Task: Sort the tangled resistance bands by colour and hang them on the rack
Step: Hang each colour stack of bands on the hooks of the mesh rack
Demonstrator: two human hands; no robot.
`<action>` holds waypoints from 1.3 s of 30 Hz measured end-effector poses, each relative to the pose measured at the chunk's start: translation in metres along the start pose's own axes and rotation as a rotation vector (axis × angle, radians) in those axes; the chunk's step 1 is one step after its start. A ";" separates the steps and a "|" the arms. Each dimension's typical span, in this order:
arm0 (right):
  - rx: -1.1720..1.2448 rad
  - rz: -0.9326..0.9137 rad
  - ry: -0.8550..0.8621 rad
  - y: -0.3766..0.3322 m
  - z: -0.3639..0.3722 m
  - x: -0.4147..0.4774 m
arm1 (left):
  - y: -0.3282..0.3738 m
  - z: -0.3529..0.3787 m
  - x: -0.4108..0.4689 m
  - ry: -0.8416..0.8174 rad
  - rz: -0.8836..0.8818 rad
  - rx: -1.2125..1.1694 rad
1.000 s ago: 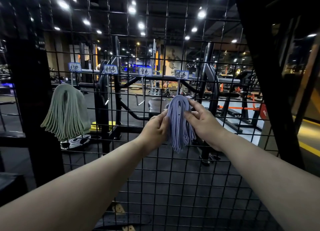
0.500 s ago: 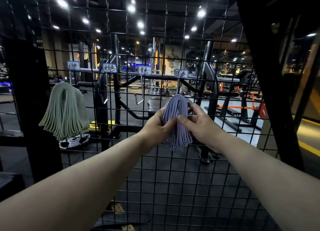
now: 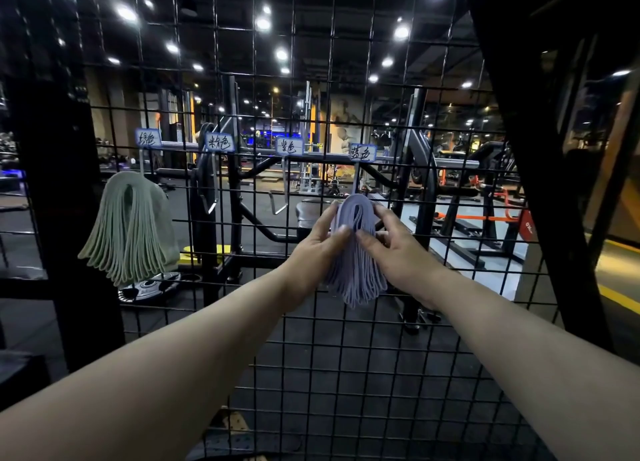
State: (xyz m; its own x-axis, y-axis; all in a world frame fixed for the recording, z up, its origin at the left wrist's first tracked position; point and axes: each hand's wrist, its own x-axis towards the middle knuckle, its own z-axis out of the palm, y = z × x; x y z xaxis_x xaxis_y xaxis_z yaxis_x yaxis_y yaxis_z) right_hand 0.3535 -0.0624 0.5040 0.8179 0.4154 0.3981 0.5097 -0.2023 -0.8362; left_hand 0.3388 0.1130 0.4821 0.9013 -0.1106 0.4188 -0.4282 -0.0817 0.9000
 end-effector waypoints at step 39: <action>-0.305 -0.050 0.236 0.002 0.014 0.012 | 0.020 0.002 0.011 0.191 0.086 0.393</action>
State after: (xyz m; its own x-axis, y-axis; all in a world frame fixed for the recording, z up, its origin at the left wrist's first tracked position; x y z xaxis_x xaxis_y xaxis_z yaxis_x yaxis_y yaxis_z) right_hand 0.3606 -0.0453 0.5023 0.8109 0.2232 0.5410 0.5773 -0.4564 -0.6770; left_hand 0.3405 0.1082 0.5046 0.8412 0.0488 0.5385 -0.4615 -0.4543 0.7620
